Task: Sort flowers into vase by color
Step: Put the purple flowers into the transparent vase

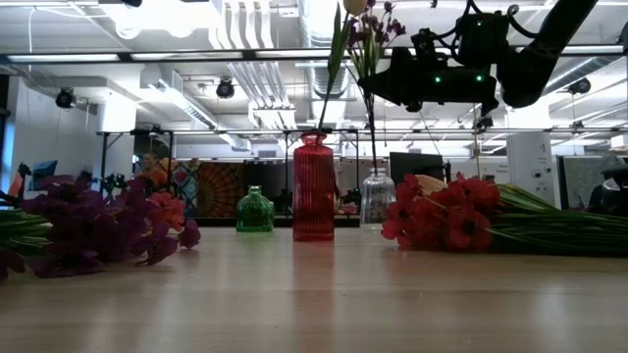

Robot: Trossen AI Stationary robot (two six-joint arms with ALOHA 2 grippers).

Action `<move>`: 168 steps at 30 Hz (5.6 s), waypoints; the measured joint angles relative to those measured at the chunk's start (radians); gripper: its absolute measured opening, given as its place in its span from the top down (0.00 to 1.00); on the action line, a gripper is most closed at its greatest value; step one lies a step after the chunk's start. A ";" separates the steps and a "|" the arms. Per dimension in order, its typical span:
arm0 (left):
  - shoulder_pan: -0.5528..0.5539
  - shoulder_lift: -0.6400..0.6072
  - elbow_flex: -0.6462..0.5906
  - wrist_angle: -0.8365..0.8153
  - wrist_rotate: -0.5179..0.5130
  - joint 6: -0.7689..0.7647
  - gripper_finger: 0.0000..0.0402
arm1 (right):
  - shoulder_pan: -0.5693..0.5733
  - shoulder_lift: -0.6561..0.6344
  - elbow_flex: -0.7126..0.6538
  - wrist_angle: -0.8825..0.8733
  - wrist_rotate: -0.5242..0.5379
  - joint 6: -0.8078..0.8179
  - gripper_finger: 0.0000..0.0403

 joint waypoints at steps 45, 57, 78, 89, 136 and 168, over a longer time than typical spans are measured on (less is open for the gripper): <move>0.000 0.000 0.000 -0.014 0.000 -0.045 1.00 | 0.000 -0.243 0.000 -0.439 0.088 0.034 0.41; 0.002 0.000 0.000 -0.023 -0.091 -0.084 1.00 | 0.001 -0.334 0.000 -0.632 0.125 0.054 0.32; 0.001 0.000 0.000 -0.173 -0.094 -0.450 1.00 | 0.026 -0.508 0.000 -1.024 0.129 0.231 0.29; 0.002 0.036 0.002 -0.373 0.131 -0.829 1.00 | 0.168 -0.548 0.000 -1.208 0.128 0.385 0.32; 0.001 0.501 0.404 -1.153 0.822 -1.476 1.00 | 0.490 -0.557 0.212 -1.892 0.119 0.758 0.38; -0.201 0.756 0.523 -1.268 0.658 -1.003 0.86 | 0.855 -0.367 0.212 -1.930 0.078 1.059 0.38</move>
